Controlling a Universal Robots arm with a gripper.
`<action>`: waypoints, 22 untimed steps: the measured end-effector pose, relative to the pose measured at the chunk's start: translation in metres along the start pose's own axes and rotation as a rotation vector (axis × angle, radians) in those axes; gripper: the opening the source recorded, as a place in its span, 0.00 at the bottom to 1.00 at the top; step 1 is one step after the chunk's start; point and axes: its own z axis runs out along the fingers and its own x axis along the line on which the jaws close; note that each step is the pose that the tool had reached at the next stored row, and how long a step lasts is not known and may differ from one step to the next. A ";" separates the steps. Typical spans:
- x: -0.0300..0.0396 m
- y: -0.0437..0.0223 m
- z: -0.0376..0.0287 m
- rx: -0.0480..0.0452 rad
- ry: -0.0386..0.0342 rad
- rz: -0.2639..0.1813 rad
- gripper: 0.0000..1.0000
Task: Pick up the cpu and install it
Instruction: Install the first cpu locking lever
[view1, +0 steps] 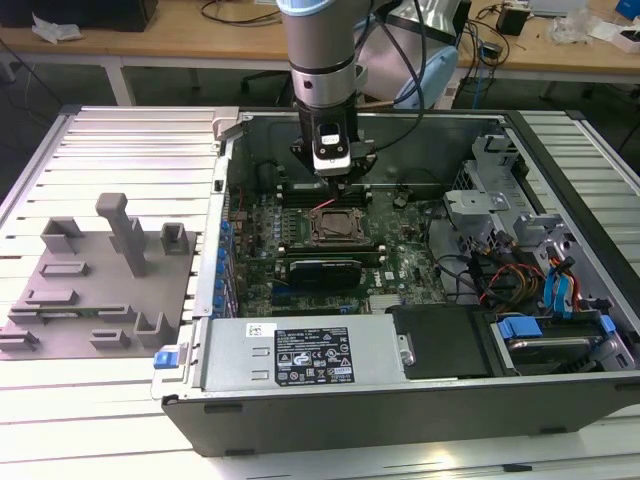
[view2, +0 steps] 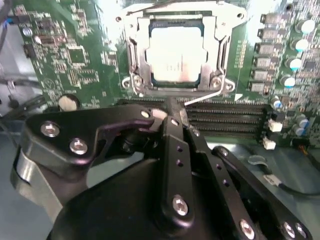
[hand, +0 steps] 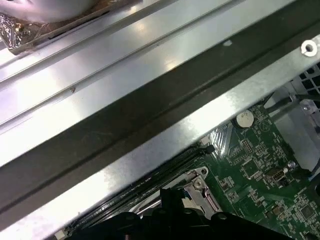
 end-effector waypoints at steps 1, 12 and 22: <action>0.0000 0.0000 0.0000 -0.0003 0.0003 0.000 0.11; 0.0008 -0.0007 0.0059 -0.0635 0.0387 0.013 0.11; -0.0034 -0.0022 0.0175 -0.0635 0.0391 0.011 0.11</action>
